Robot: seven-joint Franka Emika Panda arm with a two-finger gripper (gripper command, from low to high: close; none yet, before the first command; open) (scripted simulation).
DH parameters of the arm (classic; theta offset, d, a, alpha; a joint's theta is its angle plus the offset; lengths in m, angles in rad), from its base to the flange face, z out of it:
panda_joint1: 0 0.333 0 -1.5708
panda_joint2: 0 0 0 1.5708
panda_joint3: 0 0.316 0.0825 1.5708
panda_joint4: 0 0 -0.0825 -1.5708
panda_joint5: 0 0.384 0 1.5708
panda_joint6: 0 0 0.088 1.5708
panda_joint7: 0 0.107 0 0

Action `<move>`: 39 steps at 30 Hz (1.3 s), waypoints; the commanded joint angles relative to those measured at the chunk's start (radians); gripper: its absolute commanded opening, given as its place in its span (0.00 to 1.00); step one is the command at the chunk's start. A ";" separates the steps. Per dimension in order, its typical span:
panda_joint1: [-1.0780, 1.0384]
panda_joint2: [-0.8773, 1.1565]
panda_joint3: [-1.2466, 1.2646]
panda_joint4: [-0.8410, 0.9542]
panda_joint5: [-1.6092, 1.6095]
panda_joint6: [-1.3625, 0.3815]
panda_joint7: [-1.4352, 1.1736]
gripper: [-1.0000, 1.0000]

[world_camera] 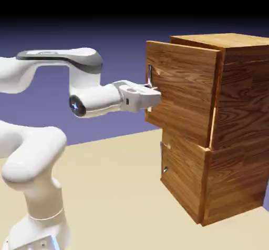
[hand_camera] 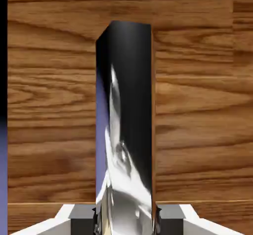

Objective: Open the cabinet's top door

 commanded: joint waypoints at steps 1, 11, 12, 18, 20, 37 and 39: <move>0.008 -0.009 -0.036 -0.017 -0.040 -0.029 0.003 0.00; -0.019 -0.030 -0.399 -0.101 -0.445 -0.335 0.005 0.00; -0.028 -0.022 -0.435 -0.101 -0.486 -0.367 0.000 0.00; -0.078 0.076 -0.652 -0.067 -0.730 -0.560 -0.049 0.00; -0.089 0.129 -0.725 -0.041 -0.814 -0.629 -0.073 0.00; 0.060 0.737 -1.184 0.415 -1.324 -1.208 -0.321 0.00; 0.088 0.809 -1.220 0.482 -1.356 -1.278 -0.354 0.00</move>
